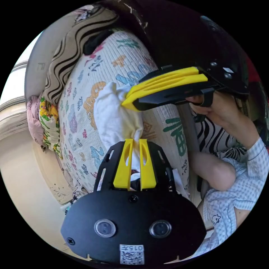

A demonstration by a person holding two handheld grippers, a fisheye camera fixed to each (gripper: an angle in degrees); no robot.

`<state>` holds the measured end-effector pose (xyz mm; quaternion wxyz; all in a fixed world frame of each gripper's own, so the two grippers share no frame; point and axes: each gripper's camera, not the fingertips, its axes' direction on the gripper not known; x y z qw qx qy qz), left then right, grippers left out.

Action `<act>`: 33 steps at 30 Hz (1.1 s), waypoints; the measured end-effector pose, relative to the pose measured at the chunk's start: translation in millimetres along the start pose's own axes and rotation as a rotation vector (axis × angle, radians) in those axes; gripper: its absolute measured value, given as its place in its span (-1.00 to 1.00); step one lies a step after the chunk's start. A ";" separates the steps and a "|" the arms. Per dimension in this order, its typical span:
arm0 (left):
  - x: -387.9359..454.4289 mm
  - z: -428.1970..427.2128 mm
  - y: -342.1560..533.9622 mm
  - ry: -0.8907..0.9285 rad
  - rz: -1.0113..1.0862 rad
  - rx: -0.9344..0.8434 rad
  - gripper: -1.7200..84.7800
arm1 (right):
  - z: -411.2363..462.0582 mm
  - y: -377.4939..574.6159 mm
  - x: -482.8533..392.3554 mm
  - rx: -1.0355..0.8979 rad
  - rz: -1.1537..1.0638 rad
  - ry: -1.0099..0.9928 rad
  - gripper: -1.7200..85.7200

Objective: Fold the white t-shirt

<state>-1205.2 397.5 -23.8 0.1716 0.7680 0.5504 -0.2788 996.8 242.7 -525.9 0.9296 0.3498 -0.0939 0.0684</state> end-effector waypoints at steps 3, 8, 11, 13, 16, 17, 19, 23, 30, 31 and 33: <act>-11.5 -62.3 60.6 0.045 -0.094 0.235 -0.92 | -40.3 -2.3 -56.9 0.109 -0.097 0.010 -0.97; -14.3 -170.6 228.5 0.148 -0.202 0.685 -0.92 | -111.9 13.6 -199.3 0.249 -0.419 -0.021 -0.97; -2.6 -211.8 348.1 0.183 -0.244 0.905 -0.92 | -125.1 38.2 -282.5 0.261 -0.598 -0.020 -0.97; 10.6 -225.5 422.0 0.157 -0.285 0.994 -0.93 | -120.8 56.4 -323.3 0.244 -0.670 -0.073 -0.97; 36.7 -232.2 542.2 0.105 -0.373 1.075 -0.93 | -94.3 89.0 -379.4 0.172 -0.732 -0.226 -0.97; 46.9 -231.0 587.9 0.083 -0.418 1.086 -0.93 | -75.0 103.3 -400.0 0.128 -0.746 -0.294 -0.97; 60.6 -226.1 652.0 0.061 -0.492 1.077 -0.93 | -39.9 125.0 -427.9 0.057 -0.750 -0.385 -0.97; 78.6 -199.1 778.7 0.043 -0.689 0.993 -0.92 | 65.9 179.3 -480.6 -0.147 -0.703 -0.557 -0.96; 53.1 -114.7 932.1 0.021 -1.056 0.792 -0.88 | 257.4 279.4 -518.1 -0.573 -0.659 -0.519 -0.93; 46.3 -92.1 956.0 0.043 -1.123 0.752 -0.85 | 274.7 294.6 -514.6 -0.599 -0.637 -0.543 -0.92; 39.7 -54.8 988.8 0.145 -1.196 0.747 -0.81 | 293.7 312.0 -514.2 -0.647 -0.639 -0.583 -0.89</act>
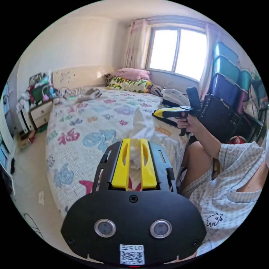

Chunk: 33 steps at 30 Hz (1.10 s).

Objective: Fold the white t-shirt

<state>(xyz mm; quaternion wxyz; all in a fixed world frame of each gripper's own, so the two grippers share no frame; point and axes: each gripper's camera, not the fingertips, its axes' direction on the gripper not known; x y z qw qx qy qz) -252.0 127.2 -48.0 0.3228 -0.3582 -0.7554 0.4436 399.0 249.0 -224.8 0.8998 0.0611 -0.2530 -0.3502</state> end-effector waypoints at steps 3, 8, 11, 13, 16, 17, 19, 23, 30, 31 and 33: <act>-32.1 6.4 -13.7 0.284 -0.030 -0.147 -0.77 | 30.8 -14.7 -12.1 -0.128 -0.109 -0.054 -0.80; -55.2 -11.7 -69.0 0.210 -0.051 -0.133 -0.80 | 94.8 -10.4 -44.8 -0.341 -0.269 0.044 -0.78; -79.2 -23.9 -97.8 0.316 -0.100 -0.125 -0.89 | 120.5 -7.5 -55.2 -0.368 -0.296 0.083 -0.87; -98.8 -45.3 -107.9 0.355 -0.172 -0.028 -0.92 | 125.8 -6.9 -59.4 -0.346 -0.308 0.132 -0.95; -135.1 -92.7 -114.8 0.378 -0.309 0.162 -0.94 | 113.2 -10.6 -59.7 -0.255 -0.300 0.242 -0.98; -147.1 -111.5 -114.9 0.355 -0.351 0.214 -0.95 | 101.7 -12.4 -55.9 -0.197 -0.276 0.260 -0.98; -160.9 -142.3 -112.4 0.339 -0.386 0.312 -0.95 | 81.9 -14.4 -46.0 -0.112 -0.219 0.259 -0.98; -190.2 -222.3 -93.0 0.245 -0.507 0.534 -0.93 | 61.3 -9.8 -12.2 -0.052 -0.100 0.187 -0.96; -180.7 -271.6 -122.6 -0.158 -0.480 0.283 -0.74 | 125.0 -4.3 -1.1 -0.269 -0.082 0.084 -0.78; -161.0 -275.9 -135.6 -0.160 -0.403 0.262 -0.73 | 134.0 -5.7 -5.0 -0.287 -0.108 0.098 -0.78; -127.7 -273.2 -157.3 -0.024 -0.259 0.250 -0.73 | 143.9 -10.0 -9.5 -0.287 -0.137 0.101 -0.78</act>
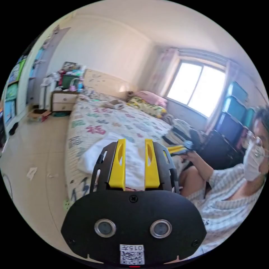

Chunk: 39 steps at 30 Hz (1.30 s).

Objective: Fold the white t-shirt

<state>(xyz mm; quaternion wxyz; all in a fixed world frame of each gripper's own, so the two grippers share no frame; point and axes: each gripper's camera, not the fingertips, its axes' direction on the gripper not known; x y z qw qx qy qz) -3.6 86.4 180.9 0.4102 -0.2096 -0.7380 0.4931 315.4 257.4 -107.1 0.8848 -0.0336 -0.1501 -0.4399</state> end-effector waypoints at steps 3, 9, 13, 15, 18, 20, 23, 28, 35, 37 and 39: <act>57.4 44.2 -19.3 0.199 0.143 -0.114 -0.73 | 10.6 -16.0 -1.0 0.008 -0.026 -0.050 -0.78; 96.7 155.3 -41.9 0.081 0.213 -0.502 -0.92 | 41.3 -38.7 -4.0 -0.079 -0.111 -0.063 -0.84; 76.8 101.3 -65.9 0.133 0.121 -0.260 -0.96 | 21.4 -40.4 8.3 0.005 -0.080 -0.052 -0.92; 58.7 49.2 -66.9 0.112 0.064 -0.061 -0.97 | 0.1 -36.4 19.2 0.094 -0.037 -0.026 -0.95; 14.6 -42.4 -45.4 0.085 -0.085 0.311 -0.98 | -37.8 -23.9 41.1 0.234 0.069 0.084 -0.97; -14.8 -89.6 -22.0 0.023 -0.202 0.442 -0.98 | -68.3 -7.7 58.1 0.333 0.164 0.223 -0.97; -37.2 -110.0 -11.3 -0.020 -0.272 0.381 -0.98 | -90.9 8.1 77.0 0.329 0.210 0.280 -0.97; -34.3 -96.5 -10.0 -0.037 -0.196 0.118 -0.97 | -75.3 20.3 95.8 0.130 0.212 0.249 -0.97; -26.6 -100.5 25.7 -0.243 -0.181 -0.016 -0.95 | -104.0 59.0 113.7 0.323 0.327 0.241 -0.98; -24.4 -93.9 28.4 -0.273 -0.178 -0.047 -0.93 | -112.6 66.9 120.8 0.407 0.371 0.223 -0.97; -16.8 -88.2 27.5 -0.319 -0.167 -0.058 -0.89 | -119.2 70.9 125.7 0.490 0.391 0.179 -0.97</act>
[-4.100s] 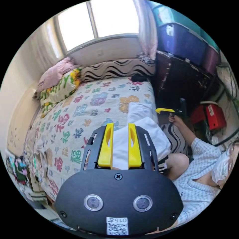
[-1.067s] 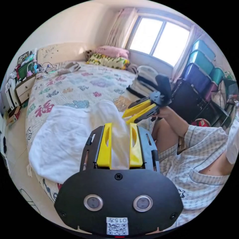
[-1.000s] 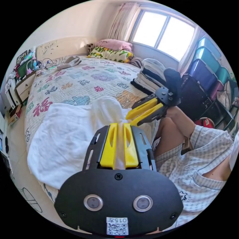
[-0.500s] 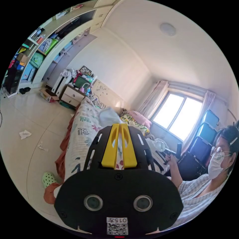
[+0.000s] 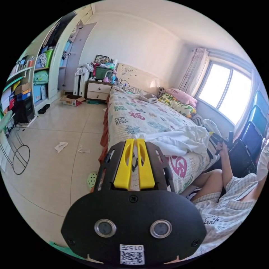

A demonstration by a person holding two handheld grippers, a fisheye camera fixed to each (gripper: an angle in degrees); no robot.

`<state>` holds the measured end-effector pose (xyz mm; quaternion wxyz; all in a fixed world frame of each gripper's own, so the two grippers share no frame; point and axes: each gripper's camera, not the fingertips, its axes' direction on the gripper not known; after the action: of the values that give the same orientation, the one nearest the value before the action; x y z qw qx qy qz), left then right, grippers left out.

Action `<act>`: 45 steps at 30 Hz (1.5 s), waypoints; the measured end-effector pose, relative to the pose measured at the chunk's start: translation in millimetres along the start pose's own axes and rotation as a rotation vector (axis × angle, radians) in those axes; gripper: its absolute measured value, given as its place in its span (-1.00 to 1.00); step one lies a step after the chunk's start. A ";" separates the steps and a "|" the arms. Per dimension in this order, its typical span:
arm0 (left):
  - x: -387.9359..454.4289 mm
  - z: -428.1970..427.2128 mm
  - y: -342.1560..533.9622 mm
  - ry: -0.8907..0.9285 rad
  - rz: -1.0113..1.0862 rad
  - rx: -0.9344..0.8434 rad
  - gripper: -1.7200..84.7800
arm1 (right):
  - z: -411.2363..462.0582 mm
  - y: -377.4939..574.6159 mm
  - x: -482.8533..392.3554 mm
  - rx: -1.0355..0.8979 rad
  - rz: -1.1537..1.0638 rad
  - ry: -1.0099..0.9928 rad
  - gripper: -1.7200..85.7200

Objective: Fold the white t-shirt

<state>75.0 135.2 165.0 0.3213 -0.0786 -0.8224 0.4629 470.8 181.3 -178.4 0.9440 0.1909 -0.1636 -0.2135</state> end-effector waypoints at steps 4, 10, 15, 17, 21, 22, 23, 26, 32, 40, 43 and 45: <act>57.6 -31.4 5.5 -0.119 0.062 0.265 -0.79 | 7.1 -10.8 -3.8 0.045 0.002 -0.133 -0.97; 200.4 35.7 -0.3 0.271 0.446 0.254 -0.78 | 49.6 -26.5 -37.7 0.025 -0.088 -0.262 -0.96; 293.6 152.4 7.3 0.309 0.593 -0.029 -0.71 | 92.5 -33.3 -69.0 -0.041 -0.183 -0.416 -0.95; 306.4 189.5 11.1 0.287 0.576 -0.113 -0.73 | 109.3 -31.0 -84.7 -0.074 -0.244 -0.487 -0.95; 293.7 215.2 14.4 0.353 0.509 -0.162 -0.86 | 125.2 -23.0 -101.2 -0.139 -0.326 -0.564 -0.94; 282.9 212.4 15.4 0.399 0.477 -0.138 -0.89 | 123.3 -19.3 -102.9 -0.138 -0.346 -0.588 -0.94; 269.9 208.5 16.4 0.438 0.436 -0.121 -0.90 | 115.8 -15.3 -101.9 -0.115 -0.360 -0.609 -0.93; 237.3 192.1 21.3 0.447 0.363 -0.131 -0.92 | 85.3 -2.0 -89.4 -0.004 -0.370 -0.528 -0.90; 177.8 136.8 45.0 0.247 0.328 -0.130 -0.91 | 65.1 25.5 -73.3 0.013 -0.431 -0.324 -0.93; 121.5 99.6 91.5 0.244 0.343 -0.194 -0.86 | 113.2 62.5 -103.4 -0.181 -0.539 -0.224 -0.87; 117.9 64.1 109.8 0.258 0.432 -0.089 -0.84 | 123.9 70.8 -109.2 -0.178 -0.531 -0.232 -0.88; 115.9 51.2 117.1 0.271 0.434 0.023 -0.82 | 131.1 73.6 -111.6 -0.177 -0.517 -0.254 -0.89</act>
<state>-66.0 213.7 104.1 0.3225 -0.3109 -0.7303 0.5157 349.3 256.7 -57.5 0.8435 0.1149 -0.2070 -0.4822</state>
